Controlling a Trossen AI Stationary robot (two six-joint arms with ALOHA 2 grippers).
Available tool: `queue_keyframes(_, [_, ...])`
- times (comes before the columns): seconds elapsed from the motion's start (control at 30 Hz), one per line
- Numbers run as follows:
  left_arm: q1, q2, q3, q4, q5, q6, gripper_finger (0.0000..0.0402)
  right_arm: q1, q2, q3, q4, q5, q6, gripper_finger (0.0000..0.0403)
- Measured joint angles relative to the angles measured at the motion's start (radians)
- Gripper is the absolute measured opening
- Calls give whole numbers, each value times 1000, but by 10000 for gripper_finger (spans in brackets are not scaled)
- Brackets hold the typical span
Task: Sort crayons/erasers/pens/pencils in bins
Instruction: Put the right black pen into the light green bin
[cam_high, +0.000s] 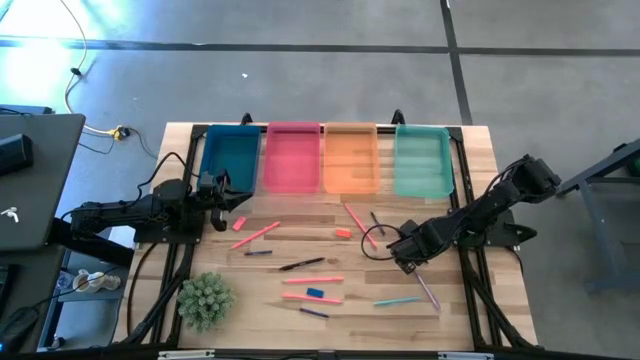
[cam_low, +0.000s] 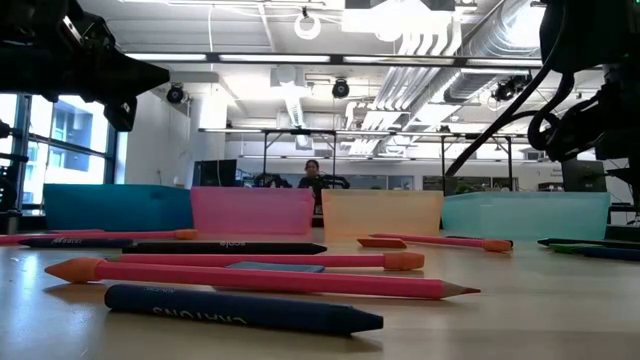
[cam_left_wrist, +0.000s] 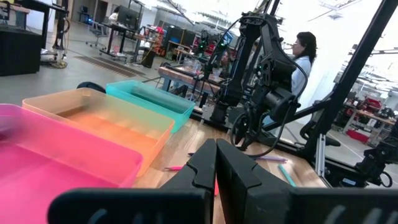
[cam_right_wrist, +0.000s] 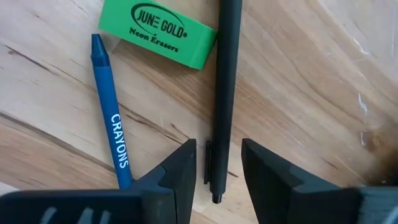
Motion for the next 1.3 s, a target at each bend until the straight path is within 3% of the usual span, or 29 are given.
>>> queue_keyframes(0.57, [0,0,0,0,0,-27,0,13,-8,-87,118,13,66,116])
queue_keyframes(0.93, [0,0,0,0,0,-27,0,12,-10,-87,106,-1,67,10])
queue_keyframes(1.3, [0,0,0,1,0,-29,0,13,-44,-70,61,3,97,7])
